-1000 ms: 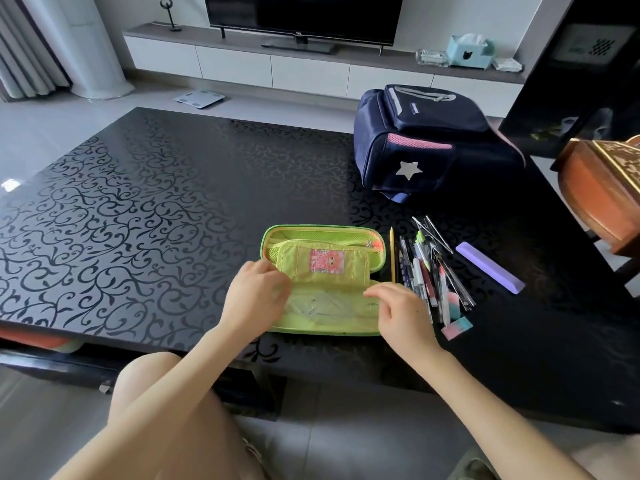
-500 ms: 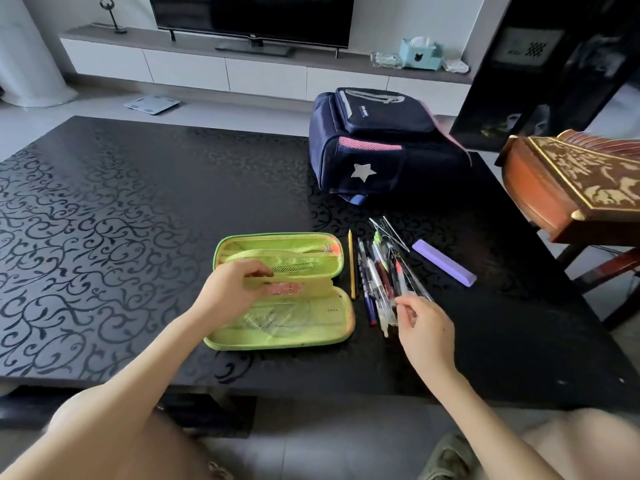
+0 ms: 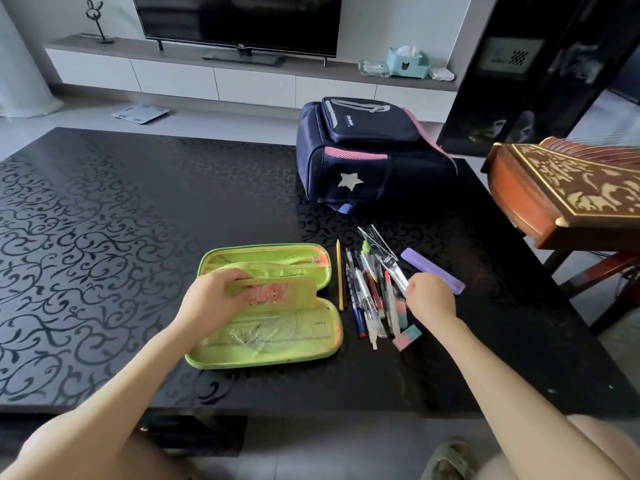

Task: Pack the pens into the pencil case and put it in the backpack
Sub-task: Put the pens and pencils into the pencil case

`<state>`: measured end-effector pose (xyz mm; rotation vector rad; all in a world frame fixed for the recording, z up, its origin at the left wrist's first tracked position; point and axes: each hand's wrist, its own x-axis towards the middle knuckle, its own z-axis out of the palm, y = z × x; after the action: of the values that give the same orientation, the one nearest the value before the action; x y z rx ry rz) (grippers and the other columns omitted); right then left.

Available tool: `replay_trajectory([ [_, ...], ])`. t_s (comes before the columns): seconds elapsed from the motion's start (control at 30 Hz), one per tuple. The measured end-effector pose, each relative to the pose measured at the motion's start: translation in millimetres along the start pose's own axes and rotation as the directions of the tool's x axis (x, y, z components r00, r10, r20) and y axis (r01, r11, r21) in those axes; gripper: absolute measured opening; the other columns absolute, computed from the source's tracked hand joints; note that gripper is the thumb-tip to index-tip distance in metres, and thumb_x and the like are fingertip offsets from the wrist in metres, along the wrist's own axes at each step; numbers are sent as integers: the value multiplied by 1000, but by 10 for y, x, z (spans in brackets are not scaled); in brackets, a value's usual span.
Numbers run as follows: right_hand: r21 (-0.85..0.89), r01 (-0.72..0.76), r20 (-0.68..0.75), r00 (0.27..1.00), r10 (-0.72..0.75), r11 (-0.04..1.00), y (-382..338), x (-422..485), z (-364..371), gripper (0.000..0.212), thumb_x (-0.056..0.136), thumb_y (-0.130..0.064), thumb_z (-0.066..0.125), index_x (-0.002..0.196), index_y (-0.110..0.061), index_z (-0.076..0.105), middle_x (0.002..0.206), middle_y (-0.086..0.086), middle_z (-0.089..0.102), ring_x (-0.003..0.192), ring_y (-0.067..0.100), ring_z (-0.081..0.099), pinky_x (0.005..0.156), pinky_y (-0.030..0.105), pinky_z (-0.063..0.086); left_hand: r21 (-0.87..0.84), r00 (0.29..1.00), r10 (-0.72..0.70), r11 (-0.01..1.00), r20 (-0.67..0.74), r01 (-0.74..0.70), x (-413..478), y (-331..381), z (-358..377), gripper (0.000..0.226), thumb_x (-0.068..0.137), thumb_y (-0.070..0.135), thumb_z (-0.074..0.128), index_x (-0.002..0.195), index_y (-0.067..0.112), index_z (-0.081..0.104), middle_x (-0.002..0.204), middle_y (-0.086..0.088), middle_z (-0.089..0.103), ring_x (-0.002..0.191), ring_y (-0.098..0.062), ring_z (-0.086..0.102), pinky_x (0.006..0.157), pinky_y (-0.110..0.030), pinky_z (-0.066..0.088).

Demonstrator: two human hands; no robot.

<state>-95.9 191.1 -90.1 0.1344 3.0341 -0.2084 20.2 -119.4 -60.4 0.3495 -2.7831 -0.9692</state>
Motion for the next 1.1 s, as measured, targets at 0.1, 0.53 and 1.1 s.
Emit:
replay_trajectory([
  [0.1,123,87,-189,980,-63,989,78,-57,-12,43,89,-5,43,50,-14,27,48,-1,23,42,14,18,43,24,13,-19,999,-3,1000,32,4,15,4,-7,15,78,25,73,92,22,69,85,4,66,78,-24,61,69,-31,45],
  [0.53,455,500,-136,857,-497,737,-1076,-234,-335,14,85,-21,62,82,-12,71,79,1,69,76,19,62,65,31,44,-18,868,93,995,488,-96,-123,-217,-156,17,71,36,77,85,38,69,96,16,64,86,6,53,80,-20,46],
  [1.1,110,705,336,637,-694,701,-2183,6,9,23,94,-23,51,110,-25,68,116,-2,66,114,22,50,98,38,38,389,953,226,911,-201,-134,452,-459,317,5,73,18,69,76,20,64,74,2,58,78,-28,51,75,-35,21],
])
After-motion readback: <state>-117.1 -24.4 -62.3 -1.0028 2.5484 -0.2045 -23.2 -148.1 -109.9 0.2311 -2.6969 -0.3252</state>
